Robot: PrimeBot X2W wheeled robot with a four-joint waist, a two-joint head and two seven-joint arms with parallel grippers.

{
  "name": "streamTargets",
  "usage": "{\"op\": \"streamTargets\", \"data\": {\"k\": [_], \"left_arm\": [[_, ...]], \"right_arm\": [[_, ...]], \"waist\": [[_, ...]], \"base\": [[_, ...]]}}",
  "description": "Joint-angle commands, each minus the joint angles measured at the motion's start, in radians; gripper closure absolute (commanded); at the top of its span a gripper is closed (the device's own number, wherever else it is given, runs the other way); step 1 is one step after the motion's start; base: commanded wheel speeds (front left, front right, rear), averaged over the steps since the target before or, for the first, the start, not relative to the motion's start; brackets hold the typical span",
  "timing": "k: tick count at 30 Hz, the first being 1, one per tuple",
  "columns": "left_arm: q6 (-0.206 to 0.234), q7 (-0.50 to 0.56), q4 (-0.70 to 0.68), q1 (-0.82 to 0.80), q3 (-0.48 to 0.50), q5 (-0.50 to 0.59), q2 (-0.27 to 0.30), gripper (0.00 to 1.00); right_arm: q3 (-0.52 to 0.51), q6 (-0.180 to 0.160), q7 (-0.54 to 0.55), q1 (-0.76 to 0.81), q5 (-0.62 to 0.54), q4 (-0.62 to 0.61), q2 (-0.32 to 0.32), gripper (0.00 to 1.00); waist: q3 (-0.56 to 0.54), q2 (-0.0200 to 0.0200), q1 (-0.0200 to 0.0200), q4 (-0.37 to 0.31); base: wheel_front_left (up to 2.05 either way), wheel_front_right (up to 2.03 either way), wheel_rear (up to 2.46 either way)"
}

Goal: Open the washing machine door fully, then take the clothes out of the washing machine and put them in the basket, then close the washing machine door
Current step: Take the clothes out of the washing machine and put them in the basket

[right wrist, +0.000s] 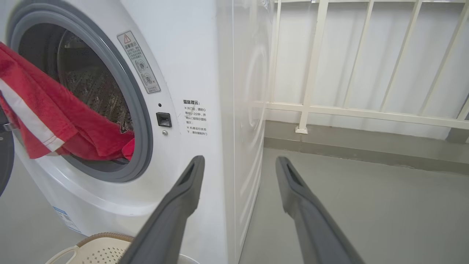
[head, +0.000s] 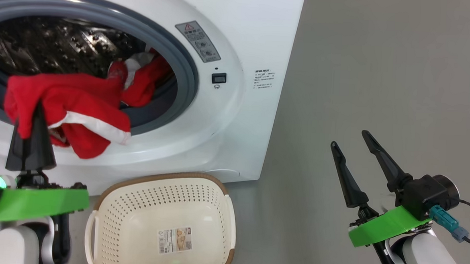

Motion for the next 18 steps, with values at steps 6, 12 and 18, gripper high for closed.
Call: {"op": "streamTargets", "data": {"k": [6, 12, 18], "left_arm": [[0.030, 0.037, -0.201, 0.063, -0.003, 0.010, 0.009, 1.00], [0.053, 0.075, -0.290, 0.116, -0.036, -0.005, -0.001, 1.00], [0.075, 0.072, -0.248, 0.140, -0.075, -0.044, -0.010, 1.00]], "right_arm": [[0.015, 0.005, -0.006, 0.009, 0.015, -0.027, 0.003, 0.00], [0.007, 0.005, -0.006, 0.011, 0.015, -0.036, 0.009, 0.00], [0.004, 0.005, -0.006, -0.007, 0.014, -0.044, 0.015, 0.00]], "waist": [[-0.026, -0.0001, 0.0000, -0.006], [-0.005, -0.0001, 0.0000, -0.008], [0.045, -0.0001, 0.0000, -0.010]], "base": [[0.00, 0.00, 0.00], [0.00, 0.00, 0.00], [0.00, 0.00, 0.00]]}}
